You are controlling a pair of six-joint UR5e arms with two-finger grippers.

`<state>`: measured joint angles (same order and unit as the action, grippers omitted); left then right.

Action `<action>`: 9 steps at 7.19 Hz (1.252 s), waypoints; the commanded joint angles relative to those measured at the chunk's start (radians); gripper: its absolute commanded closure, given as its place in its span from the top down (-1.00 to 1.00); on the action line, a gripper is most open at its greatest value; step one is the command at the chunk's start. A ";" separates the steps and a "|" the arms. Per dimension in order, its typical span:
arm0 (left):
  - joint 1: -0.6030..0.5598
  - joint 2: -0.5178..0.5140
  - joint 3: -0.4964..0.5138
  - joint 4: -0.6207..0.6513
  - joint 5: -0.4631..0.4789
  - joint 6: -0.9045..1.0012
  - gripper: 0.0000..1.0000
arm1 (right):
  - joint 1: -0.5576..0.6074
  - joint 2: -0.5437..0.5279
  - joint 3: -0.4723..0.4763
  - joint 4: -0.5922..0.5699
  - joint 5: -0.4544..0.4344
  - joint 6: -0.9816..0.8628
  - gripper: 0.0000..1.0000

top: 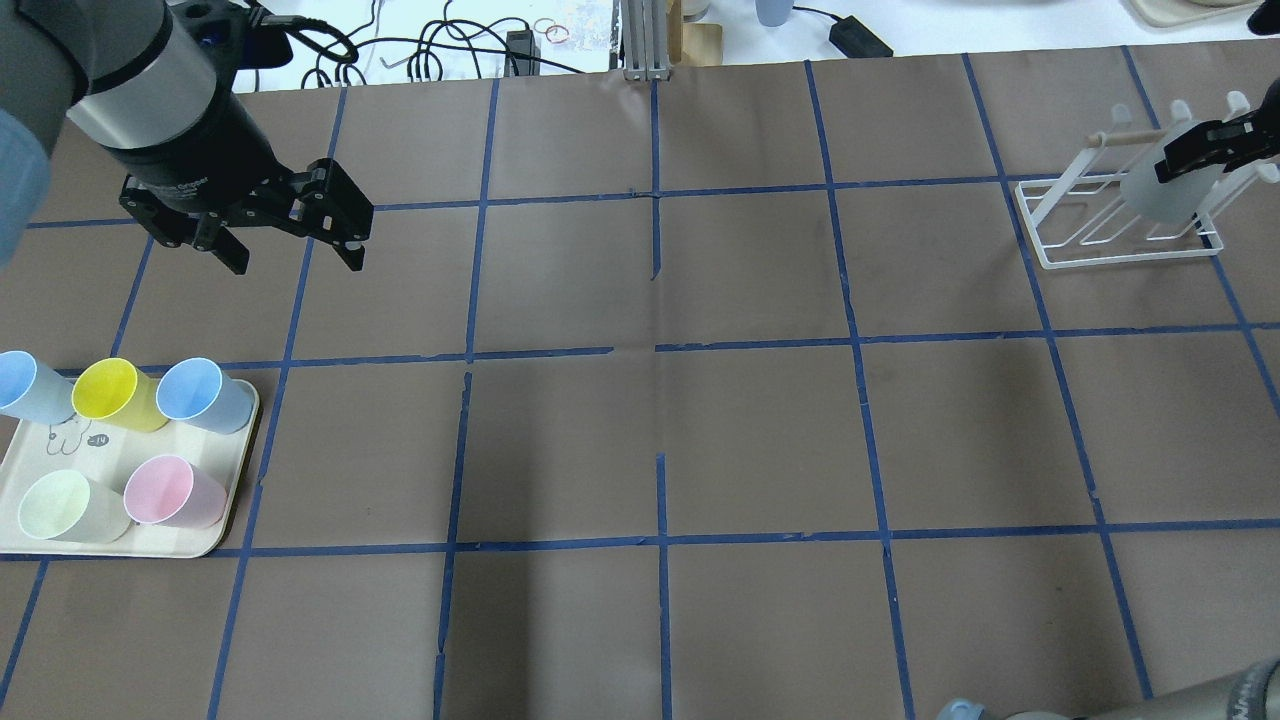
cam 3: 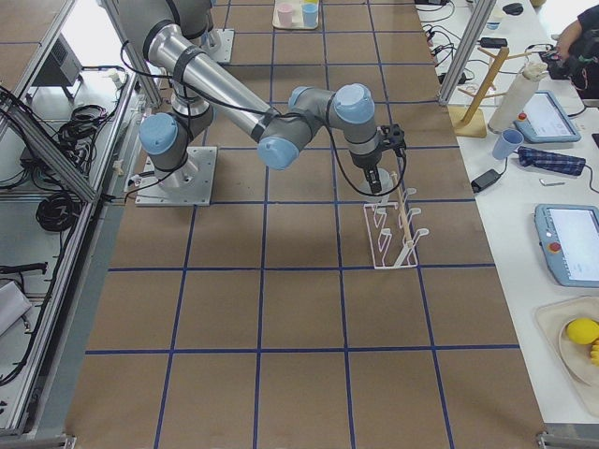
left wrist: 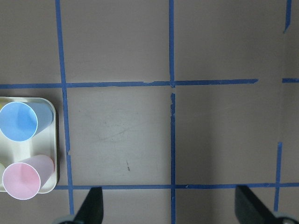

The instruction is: Transfer IKEA cup to right arm and place on rack

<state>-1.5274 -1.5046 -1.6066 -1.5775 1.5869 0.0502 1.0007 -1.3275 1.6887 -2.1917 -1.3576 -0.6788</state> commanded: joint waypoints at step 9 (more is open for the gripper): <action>-0.008 -0.002 0.007 0.017 -0.011 0.016 1.00 | 0.002 0.076 0.014 -0.020 -0.002 0.030 -0.81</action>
<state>-1.5354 -1.5062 -1.6002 -1.5601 1.5757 0.0673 1.0032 -1.2575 1.7021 -2.2122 -1.3593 -0.6493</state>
